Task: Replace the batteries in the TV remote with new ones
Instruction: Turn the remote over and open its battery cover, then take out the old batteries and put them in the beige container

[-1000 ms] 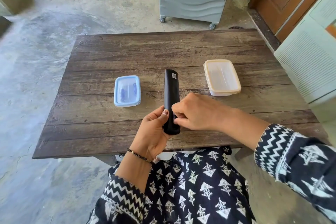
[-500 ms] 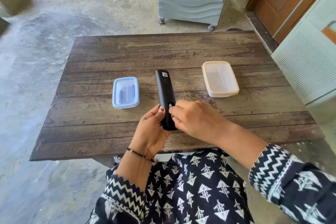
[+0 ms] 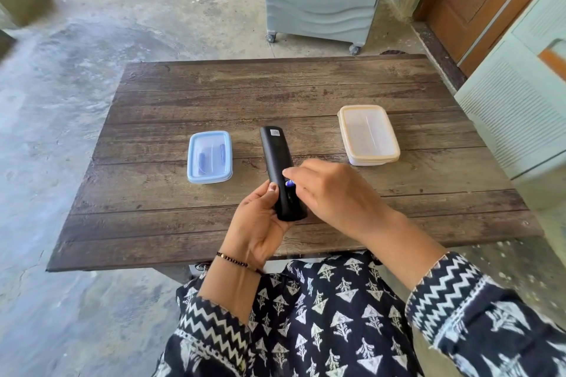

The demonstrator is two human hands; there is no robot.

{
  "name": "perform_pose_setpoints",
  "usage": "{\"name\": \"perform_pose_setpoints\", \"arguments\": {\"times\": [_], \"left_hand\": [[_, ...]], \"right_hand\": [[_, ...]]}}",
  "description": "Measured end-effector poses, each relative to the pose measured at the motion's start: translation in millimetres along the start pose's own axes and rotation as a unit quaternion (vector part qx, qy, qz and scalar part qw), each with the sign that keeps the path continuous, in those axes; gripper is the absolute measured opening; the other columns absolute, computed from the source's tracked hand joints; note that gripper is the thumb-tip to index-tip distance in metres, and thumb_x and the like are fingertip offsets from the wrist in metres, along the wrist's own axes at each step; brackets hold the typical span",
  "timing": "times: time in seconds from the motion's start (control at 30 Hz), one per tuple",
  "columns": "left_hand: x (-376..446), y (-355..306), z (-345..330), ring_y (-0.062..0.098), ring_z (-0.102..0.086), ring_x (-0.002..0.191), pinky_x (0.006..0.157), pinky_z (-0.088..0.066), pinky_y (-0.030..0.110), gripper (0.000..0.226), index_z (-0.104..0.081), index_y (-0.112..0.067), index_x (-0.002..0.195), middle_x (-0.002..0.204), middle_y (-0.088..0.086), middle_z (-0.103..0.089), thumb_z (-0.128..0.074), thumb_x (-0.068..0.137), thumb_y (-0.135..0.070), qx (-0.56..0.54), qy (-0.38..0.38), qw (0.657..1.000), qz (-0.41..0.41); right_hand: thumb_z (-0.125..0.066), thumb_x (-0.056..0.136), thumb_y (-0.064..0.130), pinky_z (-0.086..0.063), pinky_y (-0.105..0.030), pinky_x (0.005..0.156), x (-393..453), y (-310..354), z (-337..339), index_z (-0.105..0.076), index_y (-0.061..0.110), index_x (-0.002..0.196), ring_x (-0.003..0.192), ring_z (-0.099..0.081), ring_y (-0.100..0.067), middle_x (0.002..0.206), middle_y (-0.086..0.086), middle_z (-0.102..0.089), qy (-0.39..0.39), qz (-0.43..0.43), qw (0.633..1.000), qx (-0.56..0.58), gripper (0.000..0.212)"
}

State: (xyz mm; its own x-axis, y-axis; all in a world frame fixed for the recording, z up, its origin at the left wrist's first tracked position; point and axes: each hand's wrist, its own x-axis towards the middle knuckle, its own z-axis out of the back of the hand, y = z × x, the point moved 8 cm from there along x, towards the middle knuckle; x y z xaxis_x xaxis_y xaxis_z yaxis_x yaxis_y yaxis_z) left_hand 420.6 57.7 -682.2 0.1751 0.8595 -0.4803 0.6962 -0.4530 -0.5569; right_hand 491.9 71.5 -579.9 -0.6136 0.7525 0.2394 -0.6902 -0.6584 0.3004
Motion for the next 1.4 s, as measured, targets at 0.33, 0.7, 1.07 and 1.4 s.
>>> {"name": "perform_pose_setpoints", "arguments": {"times": [0.33, 0.7, 1.07, 1.4], "left_hand": [[4, -3, 2, 0.017, -0.066, 0.065, 0.063, -0.058, 0.033, 0.026, -0.054, -0.001, 0.111, 0.088, 0.016, -0.062, -0.032, 0.098, -0.009, -0.038, -0.016, 0.999, -0.005], [2, -15, 12, 0.029, -0.063, 0.091, 0.077, -0.056, 0.041, 0.03, -0.051, 0.003, 0.12, 0.105, 0.02, -0.062, -0.035, 0.097, -0.006, -0.017, -0.042, 0.998, -0.042], [-4, -14, 10, 0.027, -0.068, 0.089, 0.082, -0.054, 0.041, 0.029, -0.052, 0.002, 0.117, 0.106, 0.021, -0.063, -0.034, 0.097, -0.006, -0.033, -0.021, 0.999, -0.03], [-2, -12, 3, 0.029, -0.064, 0.092, 0.081, -0.054, 0.04, 0.03, -0.051, 0.002, 0.121, 0.106, 0.02, -0.062, -0.033, 0.098, -0.007, -0.014, -0.021, 0.999, -0.023]], "right_hand": [[-0.038, 0.086, 0.017, -0.053, -0.036, 0.045, -14, 8, -15, -0.066, 0.002, 0.09, 0.054, -0.058, -0.024, 0.076, -0.01, -0.059, 0.012, 0.0, 1.0, 0.016, 0.032], [-0.074, 0.074, 0.009, -0.055, -0.028, 0.05, -55, -42, 13, -0.067, 0.011, 0.079, 0.056, -0.064, -0.008, 0.068, 0.002, -0.07, -0.189, -0.204, 0.955, 0.106, 0.009], [-0.075, 0.073, 0.009, -0.043, -0.026, 0.056, -70, -54, -37, -0.058, 0.009, 0.07, 0.069, -0.053, -0.017, 0.071, -0.001, -0.059, -0.077, -0.241, 0.966, 0.04, 0.017], [-0.068, 0.082, 0.019, -0.043, -0.027, 0.065, -50, -73, -38, -0.063, 0.008, 0.081, 0.075, -0.056, -0.019, 0.083, -0.005, -0.064, -0.071, -0.301, 0.95, 0.033, 0.012]]}}
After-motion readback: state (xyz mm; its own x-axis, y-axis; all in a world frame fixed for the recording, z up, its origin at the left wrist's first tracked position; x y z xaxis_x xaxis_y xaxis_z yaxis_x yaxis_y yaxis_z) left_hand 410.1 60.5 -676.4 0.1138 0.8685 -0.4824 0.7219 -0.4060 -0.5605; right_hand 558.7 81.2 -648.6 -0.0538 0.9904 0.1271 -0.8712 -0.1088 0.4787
